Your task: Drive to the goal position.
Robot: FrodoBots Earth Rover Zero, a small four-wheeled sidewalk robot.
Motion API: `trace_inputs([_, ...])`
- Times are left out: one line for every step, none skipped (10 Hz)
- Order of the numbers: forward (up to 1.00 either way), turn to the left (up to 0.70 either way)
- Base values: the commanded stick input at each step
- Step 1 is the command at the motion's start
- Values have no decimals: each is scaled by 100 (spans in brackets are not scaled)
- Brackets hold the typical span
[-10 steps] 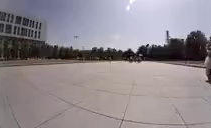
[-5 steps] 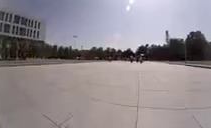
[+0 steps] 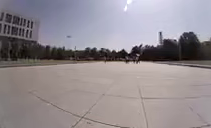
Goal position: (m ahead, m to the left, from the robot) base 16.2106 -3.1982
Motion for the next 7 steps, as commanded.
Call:
trace_inputs([100, 0])
trace_inputs([100, 0])
trace_inputs([100, 0])
trace_inputs([100, 0])
trace_inputs([100, 0])
trace_inputs([100, 0])
trace_inputs([100, 0])
